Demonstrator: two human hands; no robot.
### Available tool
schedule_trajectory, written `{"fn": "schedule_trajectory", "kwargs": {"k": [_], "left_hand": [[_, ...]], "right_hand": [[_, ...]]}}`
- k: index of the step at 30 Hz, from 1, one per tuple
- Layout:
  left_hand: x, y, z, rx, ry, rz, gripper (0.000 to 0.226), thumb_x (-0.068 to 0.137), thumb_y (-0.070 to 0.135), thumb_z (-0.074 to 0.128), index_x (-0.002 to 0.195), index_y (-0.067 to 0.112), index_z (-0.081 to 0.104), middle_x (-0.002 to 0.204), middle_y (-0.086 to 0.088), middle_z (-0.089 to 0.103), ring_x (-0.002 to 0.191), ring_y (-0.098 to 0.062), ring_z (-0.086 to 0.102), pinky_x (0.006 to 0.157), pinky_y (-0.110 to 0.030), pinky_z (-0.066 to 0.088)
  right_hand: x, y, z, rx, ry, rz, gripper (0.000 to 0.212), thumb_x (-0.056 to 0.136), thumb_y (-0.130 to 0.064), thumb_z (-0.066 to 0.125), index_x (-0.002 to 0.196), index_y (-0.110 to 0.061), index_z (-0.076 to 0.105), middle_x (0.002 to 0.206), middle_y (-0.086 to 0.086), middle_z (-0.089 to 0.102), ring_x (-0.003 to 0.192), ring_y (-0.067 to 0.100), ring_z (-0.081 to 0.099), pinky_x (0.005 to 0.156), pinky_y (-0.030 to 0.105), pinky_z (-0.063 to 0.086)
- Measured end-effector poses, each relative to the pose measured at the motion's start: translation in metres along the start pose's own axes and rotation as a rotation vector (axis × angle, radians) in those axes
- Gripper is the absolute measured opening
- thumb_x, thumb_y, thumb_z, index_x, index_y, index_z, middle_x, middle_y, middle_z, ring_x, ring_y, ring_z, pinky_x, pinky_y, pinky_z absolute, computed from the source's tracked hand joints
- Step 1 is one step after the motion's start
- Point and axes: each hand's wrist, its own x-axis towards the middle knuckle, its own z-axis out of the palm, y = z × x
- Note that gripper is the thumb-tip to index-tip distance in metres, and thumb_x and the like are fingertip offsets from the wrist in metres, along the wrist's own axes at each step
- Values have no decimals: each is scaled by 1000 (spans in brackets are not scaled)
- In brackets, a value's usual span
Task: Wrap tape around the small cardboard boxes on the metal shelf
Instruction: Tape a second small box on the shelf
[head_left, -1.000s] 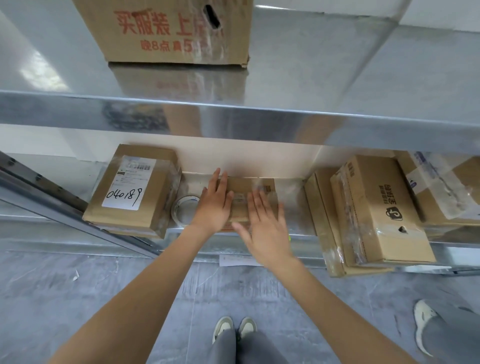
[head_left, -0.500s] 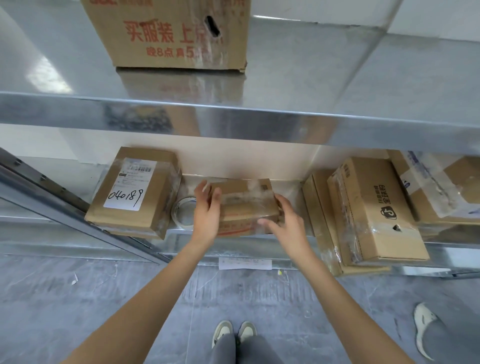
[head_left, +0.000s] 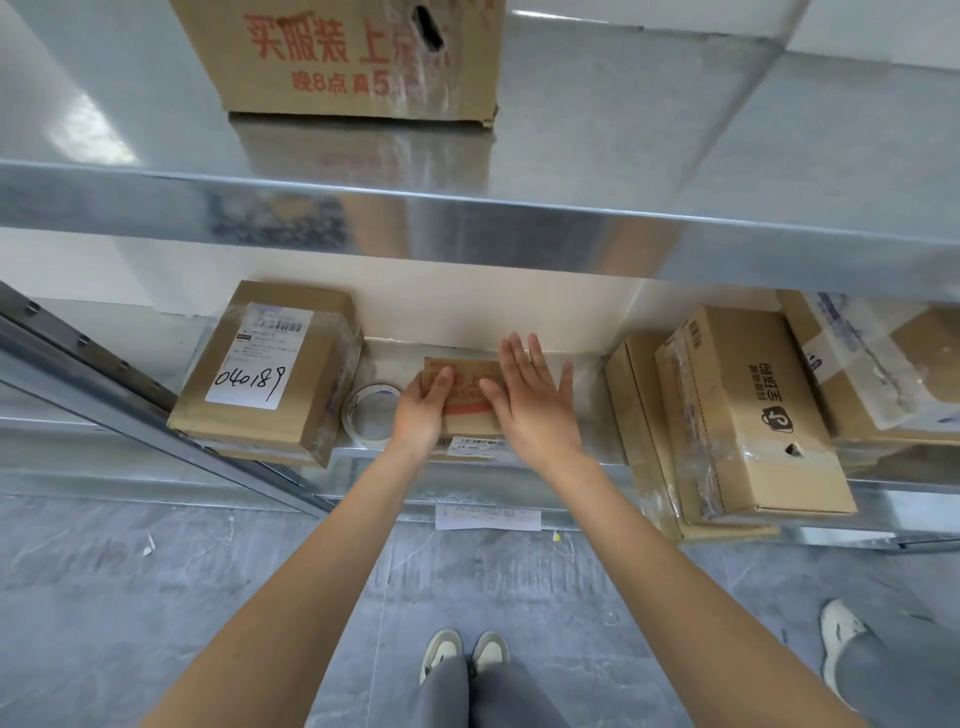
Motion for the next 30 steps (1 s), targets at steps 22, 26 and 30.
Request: {"fn": "schedule_trajectory", "kwargs": {"k": [22,26,30], "left_hand": [[-11,10,-13,-69,-96,-110,45,96,66,33,111,40,66,103,23,72,99,10,63,94,-21,44],[-15,0,-8,64,-50,3,23,102,39,46,113,26,62,92,20,68,84,9,61,64,-2,43],[-7,-6,-4,65,-24,90,21,103,22,48,117,12,58,100,6,68,88,-4,63,70,-6,46]], "right_hand": [[-25,36,-8,779,274,233,50,80,-45,74,121,-18,63,113,-4,66,98,12,60,77,15,45],[3,26,-8,700,167,371,39,87,-54,61,83,-15,62,78,-4,63,74,15,58,57,24,39],[17,18,4,605,80,484,47,97,-51,45,109,-9,63,109,11,63,97,26,59,72,31,41]]}}
